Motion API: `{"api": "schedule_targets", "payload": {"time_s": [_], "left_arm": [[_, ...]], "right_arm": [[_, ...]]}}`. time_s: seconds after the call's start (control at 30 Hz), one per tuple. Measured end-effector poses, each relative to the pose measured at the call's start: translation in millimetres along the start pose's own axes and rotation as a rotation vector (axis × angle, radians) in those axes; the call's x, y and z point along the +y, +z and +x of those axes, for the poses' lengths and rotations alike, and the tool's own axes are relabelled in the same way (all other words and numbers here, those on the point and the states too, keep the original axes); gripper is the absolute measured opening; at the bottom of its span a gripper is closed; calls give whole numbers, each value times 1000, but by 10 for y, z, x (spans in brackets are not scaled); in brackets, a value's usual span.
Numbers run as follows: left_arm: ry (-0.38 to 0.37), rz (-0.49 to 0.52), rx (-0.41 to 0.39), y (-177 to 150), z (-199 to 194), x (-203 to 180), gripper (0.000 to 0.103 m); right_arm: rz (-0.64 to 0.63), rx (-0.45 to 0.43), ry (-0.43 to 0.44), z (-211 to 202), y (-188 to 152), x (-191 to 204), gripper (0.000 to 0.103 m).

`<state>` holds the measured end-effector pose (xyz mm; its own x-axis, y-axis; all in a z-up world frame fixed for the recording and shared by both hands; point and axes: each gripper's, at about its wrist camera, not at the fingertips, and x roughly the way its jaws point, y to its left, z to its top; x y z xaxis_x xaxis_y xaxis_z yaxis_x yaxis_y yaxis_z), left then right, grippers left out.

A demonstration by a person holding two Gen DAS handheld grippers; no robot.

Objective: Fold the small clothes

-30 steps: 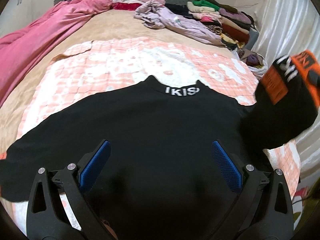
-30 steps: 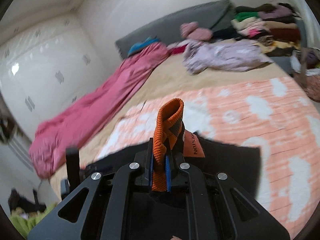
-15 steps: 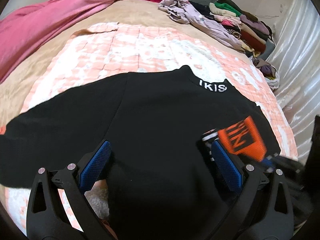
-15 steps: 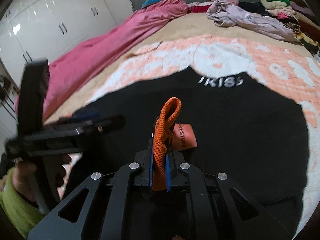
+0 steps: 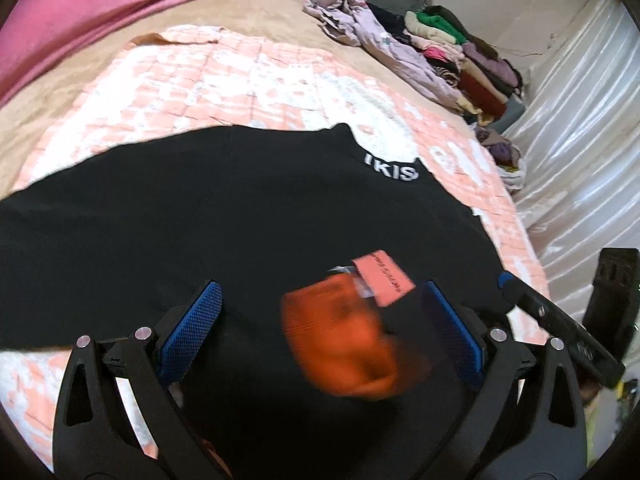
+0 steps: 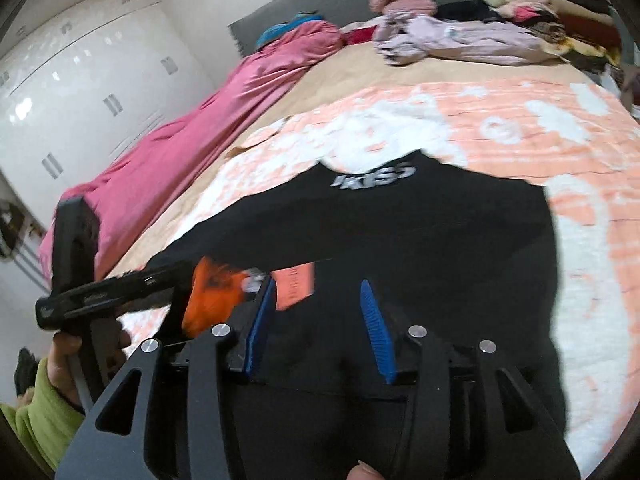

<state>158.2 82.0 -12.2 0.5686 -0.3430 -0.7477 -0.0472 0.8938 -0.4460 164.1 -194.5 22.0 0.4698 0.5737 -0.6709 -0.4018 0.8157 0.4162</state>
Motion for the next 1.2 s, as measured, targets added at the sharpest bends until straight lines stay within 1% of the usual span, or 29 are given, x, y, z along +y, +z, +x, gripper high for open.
{"api": "schedule_targets", "payload": {"time_s": [0.07, 0.23, 0.27, 0.3, 0.33, 0.4, 0.43, 0.47, 0.5, 0.53, 0.57, 0.6, 0.63, 0.7, 0.73, 0.83, 0.87, 0.93, 1.0, 1.07, 1.2], "left_arm": [[-2, 1, 8, -11, 34, -4, 93], [67, 15, 50, -64, 190, -12, 86], [71, 12, 60, -79, 225, -19, 83], [70, 9, 71, -86, 257, -13, 79], [69, 2, 88, -106, 312, -17, 75], [89, -7, 100, -138, 395, -28, 58], [99, -5, 100, -147, 416, -33, 52], [115, -3, 95, -151, 428, -45, 43], [129, 3, 89, -152, 428, -60, 28], [132, 16, 78, -143, 411, -81, 15], [108, 16, 67, -121, 383, -91, 5], [89, 14, 62, -101, 363, -90, 4], [79, 36, 50, -49, 313, -128, 4], [77, 81, 24, 33, 225, -195, 4], [68, 91, -5, 113, 128, -220, 4], [65, 97, -52, 290, -51, -227, 4], [65, 102, -56, 336, -87, -220, 4], [79, 104, -39, 398, -72, -190, 4], [101, 107, -9, 417, 36, -160, 4], [127, 109, 25, 404, 165, -97, 4], [154, 90, 50, 336, 286, 42, 5]], "right_arm": [[16, -8, -32, -66, 36, -129, 46], [60, -22, -121, -290, 164, -501, 48], [67, -31, -139, -323, 201, -563, 51], [72, -37, -154, -366, 234, -618, 54], [76, -42, -165, -385, 273, -671, 54], [79, -51, -192, -442, 331, -756, 54], [78, -54, -204, -453, 347, -779, 54], [78, -57, -214, -463, 373, -810, 54], [78, -60, -218, -473, 399, -838, 54], [75, -59, -224, -476, 428, -874, 54], [73, -58, -234, -464, 452, -894, 54], [71, -54, -241, -457, 473, -915, 54], [66, -47, -252, -454, 499, -944, 54], [63, -41, -271, -449, 552, -995, 54], [61, -41, -277, -455, 572, -1007, 54], [60, -54, -274, -458, 607, -997, 54], [55, -56, -274, -449, 602, -977, 54], [40, -52, -265, -395, 566, -922, 54], [28, -29, -255, -296, 507, -871, 54], [8, 1, -252, -161, 427, -802, 54], [-23, 48, -243, 72, 302, -706, 54]]}}
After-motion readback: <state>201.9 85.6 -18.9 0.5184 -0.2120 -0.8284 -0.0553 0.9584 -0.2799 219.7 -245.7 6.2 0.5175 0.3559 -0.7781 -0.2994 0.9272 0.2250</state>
